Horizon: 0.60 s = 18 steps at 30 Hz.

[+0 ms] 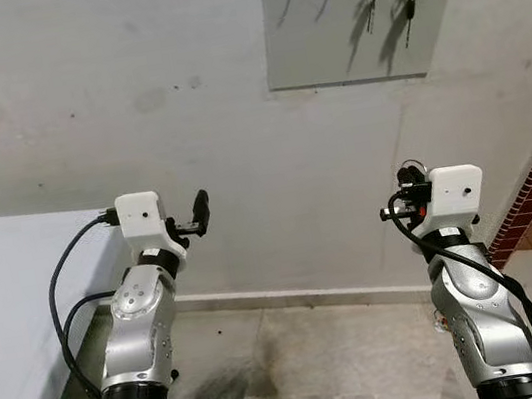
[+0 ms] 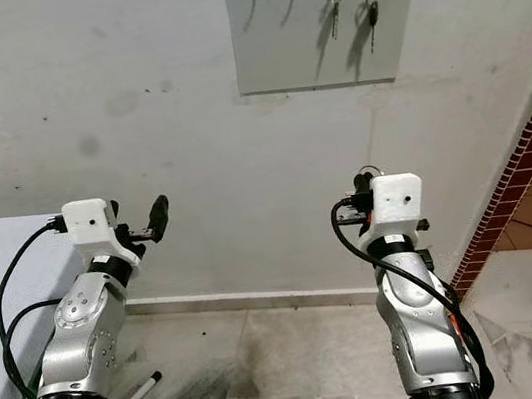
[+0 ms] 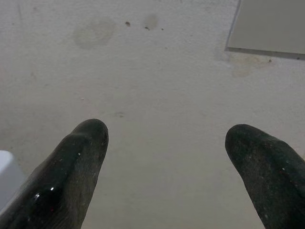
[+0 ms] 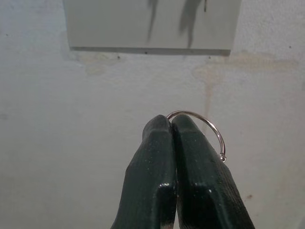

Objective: Hang keys on a hook

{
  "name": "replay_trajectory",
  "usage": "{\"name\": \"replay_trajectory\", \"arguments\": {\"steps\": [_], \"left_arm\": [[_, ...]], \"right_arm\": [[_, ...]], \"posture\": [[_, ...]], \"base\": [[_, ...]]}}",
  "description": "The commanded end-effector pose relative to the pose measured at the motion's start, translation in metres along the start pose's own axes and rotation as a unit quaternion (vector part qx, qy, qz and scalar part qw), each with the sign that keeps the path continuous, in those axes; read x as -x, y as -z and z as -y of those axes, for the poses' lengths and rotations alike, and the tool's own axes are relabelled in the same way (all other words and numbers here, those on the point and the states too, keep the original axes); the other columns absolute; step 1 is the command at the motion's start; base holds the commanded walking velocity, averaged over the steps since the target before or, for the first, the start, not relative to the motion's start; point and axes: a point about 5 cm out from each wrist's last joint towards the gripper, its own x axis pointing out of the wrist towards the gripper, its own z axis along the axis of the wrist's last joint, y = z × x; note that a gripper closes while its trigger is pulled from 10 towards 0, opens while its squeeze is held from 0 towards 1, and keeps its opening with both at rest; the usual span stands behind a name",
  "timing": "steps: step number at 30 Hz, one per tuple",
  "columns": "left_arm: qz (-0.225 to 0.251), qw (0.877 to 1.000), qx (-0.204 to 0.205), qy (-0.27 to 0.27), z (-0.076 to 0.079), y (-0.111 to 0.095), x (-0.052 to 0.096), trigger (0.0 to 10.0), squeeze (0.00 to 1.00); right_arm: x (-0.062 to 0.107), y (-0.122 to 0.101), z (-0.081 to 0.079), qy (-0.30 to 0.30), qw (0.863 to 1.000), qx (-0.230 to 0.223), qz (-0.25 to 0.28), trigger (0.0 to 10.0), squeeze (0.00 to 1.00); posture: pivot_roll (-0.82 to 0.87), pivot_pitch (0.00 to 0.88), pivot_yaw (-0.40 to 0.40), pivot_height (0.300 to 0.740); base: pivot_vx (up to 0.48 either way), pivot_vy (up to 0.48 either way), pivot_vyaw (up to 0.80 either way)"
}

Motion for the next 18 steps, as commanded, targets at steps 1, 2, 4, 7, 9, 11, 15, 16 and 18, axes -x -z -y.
{"name": "replay_trajectory", "arguments": {"steps": [1, 2, 4, 7, 9, 11, 15, 16, 18], "left_arm": [[0.015, 1.000, -0.012, 0.010, 0.0006, -0.0070, -0.0004, 10.0, 0.00], [0.015, 1.000, -0.012, 0.010, 0.0006, -0.0070, -0.0004, 10.0, 0.00], [0.023, 1.000, -0.004, 0.016, 0.0027, -0.0089, -0.0002, 10.0, 0.00], [0.026, 0.998, 0.050, -0.002, 0.0010, -0.0093, -0.0008, 10.0, 0.00], [0.017, 0.999, 0.030, -0.015, -0.0009, -0.0084, -0.0019, 10.0, 0.00], [0.011, 0.999, 0.019, -0.024, -0.0018, -0.0074, -0.0026, 10.0, 0.00], [-0.002, 0.999, 0.016, -0.045, -0.0037, -0.0046, -0.0040, 10.0, 0.00], [-0.002, 0.999, 0.014, -0.048, -0.0043, -0.0045, -0.0041, 10.0, 0.00], [-0.003, 0.999, 0.022, -0.042, -0.0034, -0.0041, -0.0044, 10.0, 0.00]], "right_arm": [[-0.0001, -0.0046, -0.0001, 0.000, 1.000, 0.003, 0.007, 10.0, 0.00], [-0.0001, -0.0046, -0.0001, 0.000, 1.000, 0.003, 0.007, 10.0, 0.00], [-0.0001, -0.0047, 0.0000, 0.001, 1.000, 0.005, 0.008, 10.0, 0.00], [0.0005, -0.0052, -0.0004, -0.001, 1.000, 0.004, 0.010, 10.0, 0.00], [0.0009, -0.0056, -0.0006, 0.000, 1.000, 0.002, 0.013, 10.0, 0.00], [0.0012, -0.0052, -0.0005, 0.005, 1.000, 0.000, 0.011, 10.0, 0.00], [0.0003, -0.0030, 0.0010, 0.023, 1.000, -0.004, -0.006, 10.0, 0.00], [-0.0001, -0.0026, 0.0014, 0.027, 1.000, -0.005, -0.009, 10.0, 0.00], [-0.0014, -0.0002, 0.0034, 0.042, 0.999, -0.015, -0.025, 10.0, 0.00]], "posture": [[-0.06, 0.000, 0.036, 0.740], [-0.06, 0.000, 0.036, 0.740], [-0.06, 0.000, 0.036, 0.740], [-0.06, 0.000, 0.036, 0.740], [-0.06, 0.000, 0.036, 0.740], [-0.06, 0.000, 0.035, 0.740], [-0.06, 0.000, 0.035, 0.740], [-0.06, 0.000, 0.035, 0.740], [-0.06, 0.000, 0.034, 0.740]], "base": [[0.000, 0.000, -0.74], [0.000, 0.000, -0.74], [0.000, -0.480, -0.73], [0.000, -0.160, -0.70], [0.000, 0.000, -0.32], [0.000, 0.000, 0.00], [0.000, 0.000, 0.00], [0.000, 0.000, 0.00], [0.000, 0.000, 0.00]]}}
